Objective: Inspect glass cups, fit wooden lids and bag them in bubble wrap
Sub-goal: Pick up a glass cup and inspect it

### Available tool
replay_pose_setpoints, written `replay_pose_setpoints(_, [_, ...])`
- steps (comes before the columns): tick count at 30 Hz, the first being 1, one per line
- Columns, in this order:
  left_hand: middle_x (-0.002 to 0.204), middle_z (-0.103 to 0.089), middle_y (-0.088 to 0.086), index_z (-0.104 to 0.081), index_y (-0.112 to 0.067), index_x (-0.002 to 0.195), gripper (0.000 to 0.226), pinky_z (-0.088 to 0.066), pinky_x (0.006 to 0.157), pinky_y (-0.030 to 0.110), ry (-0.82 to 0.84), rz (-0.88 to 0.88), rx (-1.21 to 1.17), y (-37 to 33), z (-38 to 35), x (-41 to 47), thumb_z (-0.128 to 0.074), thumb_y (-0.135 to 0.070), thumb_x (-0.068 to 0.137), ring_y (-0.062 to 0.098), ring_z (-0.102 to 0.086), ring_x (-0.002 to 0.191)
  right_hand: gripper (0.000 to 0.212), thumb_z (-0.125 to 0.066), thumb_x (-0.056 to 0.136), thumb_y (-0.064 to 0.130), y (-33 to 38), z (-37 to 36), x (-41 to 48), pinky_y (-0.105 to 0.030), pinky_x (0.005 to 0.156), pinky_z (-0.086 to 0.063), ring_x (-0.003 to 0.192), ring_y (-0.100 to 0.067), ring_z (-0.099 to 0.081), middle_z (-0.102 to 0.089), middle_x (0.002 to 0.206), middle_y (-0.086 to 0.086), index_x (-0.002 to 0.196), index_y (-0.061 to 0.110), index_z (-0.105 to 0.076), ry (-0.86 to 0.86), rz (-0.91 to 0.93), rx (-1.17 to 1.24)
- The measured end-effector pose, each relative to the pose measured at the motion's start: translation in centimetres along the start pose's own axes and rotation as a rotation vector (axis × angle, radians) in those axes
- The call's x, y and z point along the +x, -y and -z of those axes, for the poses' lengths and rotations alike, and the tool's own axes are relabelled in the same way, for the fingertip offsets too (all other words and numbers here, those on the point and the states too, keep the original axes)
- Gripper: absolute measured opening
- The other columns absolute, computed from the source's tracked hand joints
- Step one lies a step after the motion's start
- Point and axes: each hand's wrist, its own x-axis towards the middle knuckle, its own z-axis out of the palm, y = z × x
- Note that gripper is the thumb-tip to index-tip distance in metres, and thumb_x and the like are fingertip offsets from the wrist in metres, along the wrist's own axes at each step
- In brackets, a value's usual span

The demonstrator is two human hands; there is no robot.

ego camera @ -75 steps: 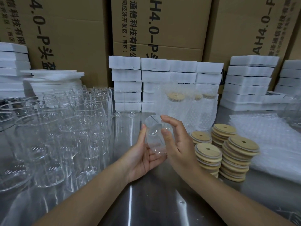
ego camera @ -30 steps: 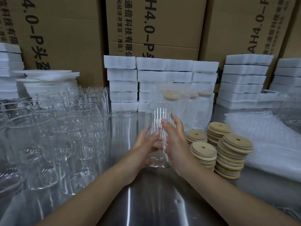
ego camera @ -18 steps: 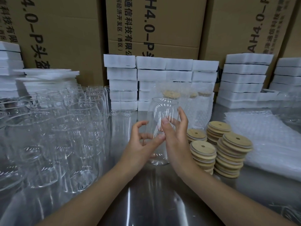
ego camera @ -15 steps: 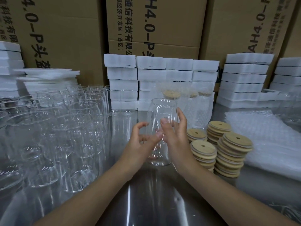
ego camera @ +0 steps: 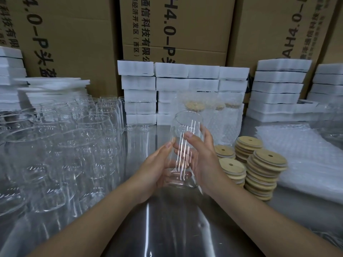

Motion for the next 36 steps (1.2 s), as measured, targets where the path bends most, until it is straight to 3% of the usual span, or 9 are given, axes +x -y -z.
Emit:
replay_pose_setpoints(4, [0.103,-0.074,0.015,-0.051,-0.048,0.119,0.049,-0.061,0.064,0.040,0.081,0.032,-0.029,0.0,0.4,0.0,-0.047,-0.061,0.072,0.029,-0.074,0.083,0.091,-0.081,0.048,0.053,0.0,0.2,0.2,-0.057,0.101,-0.043,0.119,-0.031,-0.057,-0.050,0.136,-0.002,0.127,0.053,-0.036,0.011,-0.034,-0.025])
replay_pose_setpoints(9, [0.105,-0.072,0.020,-0.043,-0.048,0.133,0.052,-0.060,0.060,0.040,0.093,0.062,-0.110,0.3,0.2,0.1,-0.045,-0.054,0.082,0.031,-0.072,0.081,0.089,-0.079,0.051,0.053,0.0,0.4,0.5,-0.054,0.098,-0.046,0.115,-0.027,-0.059,-0.050,0.135,-0.001,0.126,0.054,-0.033,-0.044,-0.046,-0.071])
replay_pose_setpoints(15, [0.122,-0.069,0.006,-0.042,-0.054,0.137,0.066,-0.060,0.071,0.044,0.034,0.050,-0.052,0.3,0.0,0.1,-0.053,-0.064,0.072,0.032,-0.068,0.107,0.096,-0.075,0.072,0.043,0.2,-0.1,0.0,-0.013,0.051,-0.050,0.071,-0.002,-0.070,-0.040,0.135,0.003,0.146,0.043,-0.013,-0.016,0.115,-0.221])
replay_pose_setpoints(17, [0.123,-0.069,0.000,-0.038,-0.055,0.137,0.074,-0.060,0.074,0.045,0.008,0.018,0.028,0.3,0.1,0.0,-0.065,-0.064,0.069,0.027,-0.069,0.106,0.105,-0.068,0.065,0.054,0.5,-0.2,-0.1,-0.011,0.056,-0.051,0.099,-0.005,-0.064,-0.032,0.146,0.004,0.148,0.044,-0.005,0.052,0.134,-0.336])
replay_pose_setpoints(20, [0.121,-0.069,0.005,-0.032,-0.046,0.142,0.101,-0.051,0.092,0.061,-0.012,-0.037,0.099,0.9,0.3,-0.2,-0.089,-0.035,0.059,0.028,-0.068,0.109,0.089,-0.053,0.072,0.063,1.3,0.0,-0.1,-0.019,0.090,-0.046,0.128,-0.005,-0.041,-0.030,0.149,0.013,0.147,0.048,-0.007,0.170,0.121,-0.497])
replay_pose_setpoints(24, [0.121,-0.066,0.002,-0.026,-0.042,0.145,0.120,-0.055,0.091,0.051,-0.060,-0.081,0.126,1.4,-0.1,-0.2,-0.088,-0.033,0.042,0.015,-0.070,0.102,0.066,-0.035,0.081,0.070,3.6,0.9,-0.3,-0.019,0.097,-0.036,0.119,0.002,-0.044,-0.046,0.124,0.030,0.143,0.048,-0.029,0.152,0.187,-0.818])
replay_pose_setpoints(27, [0.121,-0.064,-0.003,-0.024,-0.043,0.144,0.123,-0.059,0.075,0.034,-0.125,-0.120,0.186,1.4,-0.1,-0.2,-0.089,-0.038,0.039,0.013,-0.069,0.103,0.062,-0.035,0.085,0.069,5.4,2.1,-0.2,-0.027,0.086,-0.042,0.100,-0.005,-0.054,-0.056,0.125,0.013,0.136,0.036,-0.045,0.036,0.347,-1.353])
replay_pose_setpoints(32, [0.123,-0.060,-0.004,-0.020,-0.037,0.150,0.130,-0.055,0.089,0.032,-0.230,-0.174,0.243,1.1,0.6,0.2,-0.096,-0.029,0.045,0.014,-0.061,0.115,0.048,-0.050,0.083,0.067,7.6,4.2,-0.7,-0.032,0.075,-0.041,0.089,-0.017,-0.049,-0.041,0.105,0.005,0.111,0.028,-0.047,0.056,-0.079,-1.905])
replay_pose_setpoints(36, [0.122,-0.059,-0.006,-0.022,-0.037,0.148,0.119,-0.054,0.075,0.019,-0.274,-0.199,0.253,1.1,0.9,0.5,-0.085,-0.033,0.047,0.009,-0.060,0.111,0.050,-0.062,0.078,0.061,8.7,4.7,-0.9,-0.032,0.076,-0.047,0.091,-0.018,-0.050,-0.040,0.104,0.003,0.106,0.025,-0.041,0.145,-0.277,-1.901])
